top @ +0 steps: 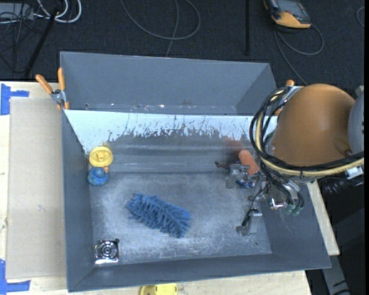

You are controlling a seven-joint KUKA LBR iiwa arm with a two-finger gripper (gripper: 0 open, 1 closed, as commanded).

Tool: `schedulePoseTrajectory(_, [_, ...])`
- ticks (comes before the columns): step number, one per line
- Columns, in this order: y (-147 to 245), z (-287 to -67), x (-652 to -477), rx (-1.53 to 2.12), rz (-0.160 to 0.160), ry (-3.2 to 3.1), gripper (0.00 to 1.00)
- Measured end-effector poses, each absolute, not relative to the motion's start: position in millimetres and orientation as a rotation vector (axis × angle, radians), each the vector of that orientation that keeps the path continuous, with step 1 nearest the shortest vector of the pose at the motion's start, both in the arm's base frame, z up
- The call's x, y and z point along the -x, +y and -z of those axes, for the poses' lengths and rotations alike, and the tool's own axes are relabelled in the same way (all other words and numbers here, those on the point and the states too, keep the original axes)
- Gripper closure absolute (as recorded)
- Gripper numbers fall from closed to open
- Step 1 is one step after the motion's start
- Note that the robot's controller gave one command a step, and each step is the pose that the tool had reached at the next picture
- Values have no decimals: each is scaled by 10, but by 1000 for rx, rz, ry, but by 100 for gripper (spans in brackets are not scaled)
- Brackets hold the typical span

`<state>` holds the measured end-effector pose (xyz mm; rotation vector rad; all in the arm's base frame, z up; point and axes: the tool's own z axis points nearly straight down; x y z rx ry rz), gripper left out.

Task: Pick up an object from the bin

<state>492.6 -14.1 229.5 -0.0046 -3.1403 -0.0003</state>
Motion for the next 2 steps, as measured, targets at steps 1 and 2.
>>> schedulePoseTrajectory(1, [-140, -2295, -4926, 4, 0, -3140, 0])
schedulePoseTrajectory(2, [129, -1900, -5002, 85, -1, -3148, 0])
